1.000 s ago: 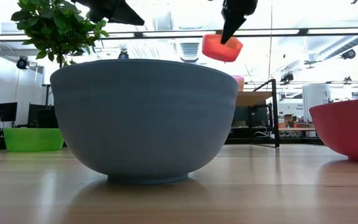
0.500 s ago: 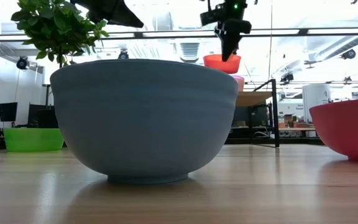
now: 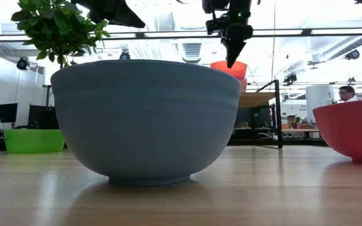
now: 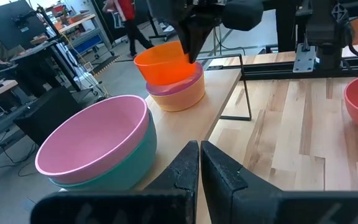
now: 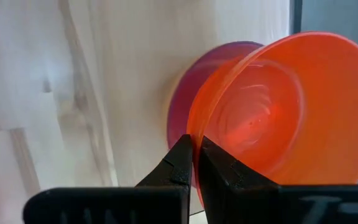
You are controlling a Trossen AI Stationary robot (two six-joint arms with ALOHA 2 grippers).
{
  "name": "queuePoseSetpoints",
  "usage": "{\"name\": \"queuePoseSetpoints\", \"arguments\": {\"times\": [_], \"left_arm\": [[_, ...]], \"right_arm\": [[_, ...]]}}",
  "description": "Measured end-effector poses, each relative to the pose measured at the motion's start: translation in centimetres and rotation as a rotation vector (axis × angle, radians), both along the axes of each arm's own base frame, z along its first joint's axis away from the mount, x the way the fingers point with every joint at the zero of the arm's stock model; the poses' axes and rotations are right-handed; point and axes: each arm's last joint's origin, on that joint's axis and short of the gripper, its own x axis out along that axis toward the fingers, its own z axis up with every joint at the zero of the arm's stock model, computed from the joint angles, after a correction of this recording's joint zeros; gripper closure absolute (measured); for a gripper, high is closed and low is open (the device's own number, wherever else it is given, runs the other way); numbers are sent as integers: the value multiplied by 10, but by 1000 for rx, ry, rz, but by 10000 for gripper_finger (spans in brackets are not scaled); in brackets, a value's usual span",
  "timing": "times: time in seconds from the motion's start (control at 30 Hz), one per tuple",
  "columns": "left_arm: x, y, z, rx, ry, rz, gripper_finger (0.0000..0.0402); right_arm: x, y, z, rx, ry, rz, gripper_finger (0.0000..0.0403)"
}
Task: Place and stack bowls onto a shelf
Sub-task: Stack the small orange bowl on top of the small purple bowl, then stack the big blue bowl on top of the big pink bowl
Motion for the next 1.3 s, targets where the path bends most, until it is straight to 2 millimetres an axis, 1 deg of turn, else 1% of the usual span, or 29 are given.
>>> {"name": "queuePoseSetpoints", "arguments": {"times": [0.2,0.5,0.6,0.73,0.8,0.9,1.0,1.07,1.17,1.23,1.3], "left_arm": [[0,0,0,0,0,0,402],[0,0,0,0,2,0,402],[0,0,0,0,3,0,402],[0,0,0,0,3,0,402],[0,0,0,0,3,0,402],[0,0,-1,1,8,0,402],[0,0,-1,1,13,-2,402],[-1,0,-2,-2,18,-1,402],[-1,-1,-3,-15,19,2,402],[-1,-1,-3,-26,16,-7,402],[0,-2,-4,-48,20,-56,402]], "right_arm": [[-2,-3,0,6,-7,-9,387],[1,-5,1,17,-51,-14,321],[0,-5,3,5,-57,-17,309],[-3,-3,9,-7,-89,-23,305],[-4,-2,14,16,-137,-19,308],[-9,4,26,120,-258,27,325],[-19,14,38,213,-376,85,350],[-26,23,43,252,-446,127,367],[-37,39,42,281,-520,170,388],[-46,51,37,295,-557,180,392],[-53,65,30,315,-594,177,393]]}}
